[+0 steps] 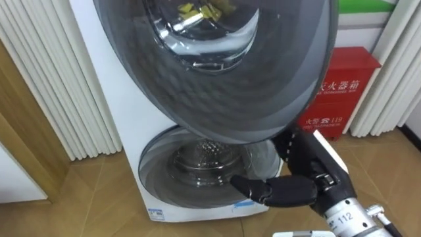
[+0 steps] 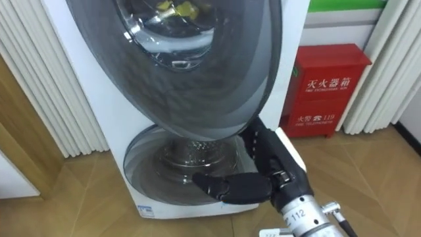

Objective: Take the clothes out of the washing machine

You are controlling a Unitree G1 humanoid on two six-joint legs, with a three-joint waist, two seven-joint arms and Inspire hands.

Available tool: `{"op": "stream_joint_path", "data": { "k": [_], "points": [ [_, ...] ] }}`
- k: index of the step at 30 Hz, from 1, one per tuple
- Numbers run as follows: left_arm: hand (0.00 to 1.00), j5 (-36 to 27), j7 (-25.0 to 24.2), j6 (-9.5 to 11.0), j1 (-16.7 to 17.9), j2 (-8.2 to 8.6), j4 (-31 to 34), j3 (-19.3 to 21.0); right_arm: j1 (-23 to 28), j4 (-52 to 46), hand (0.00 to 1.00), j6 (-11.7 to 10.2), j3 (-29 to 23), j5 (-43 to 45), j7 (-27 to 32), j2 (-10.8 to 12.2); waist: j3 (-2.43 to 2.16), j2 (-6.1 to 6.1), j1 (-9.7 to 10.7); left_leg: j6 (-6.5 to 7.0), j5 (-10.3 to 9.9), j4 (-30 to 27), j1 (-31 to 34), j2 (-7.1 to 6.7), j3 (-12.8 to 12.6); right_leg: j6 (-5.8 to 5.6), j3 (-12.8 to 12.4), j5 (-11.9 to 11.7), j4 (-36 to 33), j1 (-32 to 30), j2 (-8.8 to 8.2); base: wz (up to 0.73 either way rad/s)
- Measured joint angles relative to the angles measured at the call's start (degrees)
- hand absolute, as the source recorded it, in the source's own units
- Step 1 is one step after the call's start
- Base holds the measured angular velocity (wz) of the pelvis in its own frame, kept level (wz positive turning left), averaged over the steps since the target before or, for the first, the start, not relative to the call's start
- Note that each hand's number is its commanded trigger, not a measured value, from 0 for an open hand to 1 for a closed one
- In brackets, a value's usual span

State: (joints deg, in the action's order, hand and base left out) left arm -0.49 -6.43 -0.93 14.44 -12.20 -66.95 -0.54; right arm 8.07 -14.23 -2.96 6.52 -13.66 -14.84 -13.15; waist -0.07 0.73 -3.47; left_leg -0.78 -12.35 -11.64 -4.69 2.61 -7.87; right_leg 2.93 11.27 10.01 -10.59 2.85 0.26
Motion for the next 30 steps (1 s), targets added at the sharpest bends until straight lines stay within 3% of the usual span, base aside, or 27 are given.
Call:
{"op": "stream_joint_path", "data": {
  "k": [9,15,20,25,30],
  "points": [
    [0.00,0.0,-0.3,0.2,-2.1,0.13,-0.6,-1.8,-1.4,-0.9,0.00,1.4,4.4,0.1,-4.3,-0.1,0.00,-0.17,-3.2,0.00,0.0,0.0,0.8,0.03,0.2,0.12,0.0,0.0,-0.3,-1.0,0.08,0.00],
    [0.00,0.2,-0.2,0.6,-3.7,0.11,-1.8,-2.9,-2.5,-4.7,0.00,2.3,6.5,1.0,-5.9,-0.2,0.39,-0.96,-4.4,0.00,0.0,-0.1,1.2,0.04,0.2,0.11,0.6,0.0,-0.1,-1.0,0.01,0.06],
    [0.00,0.1,0.0,0.5,-4.1,-0.09,-1.8,-4.2,-3.4,-6.4,0.00,3.2,10.5,2.8,-7.9,-0.4,0.34,-1.05,-5.0,0.00,0.0,-0.1,1.2,0.03,0.2,0.11,0.8,0.0,-0.1,-1.0,-0.01,0.01],
    [0.00,0.1,0.0,0.3,-4.6,-0.10,-1.7,-4.3,-8.8,-8.1,0.00,3.7,13.7,2.7,-9.1,-0.1,0.33,-1.10,-5.1,0.00,0.0,-0.1,1.4,-0.02,0.6,0.08,1.5,0.0,0.0,-0.9,-0.18,0.07],
    [0.00,0.1,0.0,0.0,-5.4,-0.34,-1.8,-5.1,-11.8,-9.2,0.00,4.2,15.1,2.6,-10.0,0.3,0.25,-1.56,-6.7,0.00,0.0,-0.1,1.6,-0.18,1.9,0.07,2.7,0.0,0.0,-0.6,-0.35,0.12]
  ]
}}
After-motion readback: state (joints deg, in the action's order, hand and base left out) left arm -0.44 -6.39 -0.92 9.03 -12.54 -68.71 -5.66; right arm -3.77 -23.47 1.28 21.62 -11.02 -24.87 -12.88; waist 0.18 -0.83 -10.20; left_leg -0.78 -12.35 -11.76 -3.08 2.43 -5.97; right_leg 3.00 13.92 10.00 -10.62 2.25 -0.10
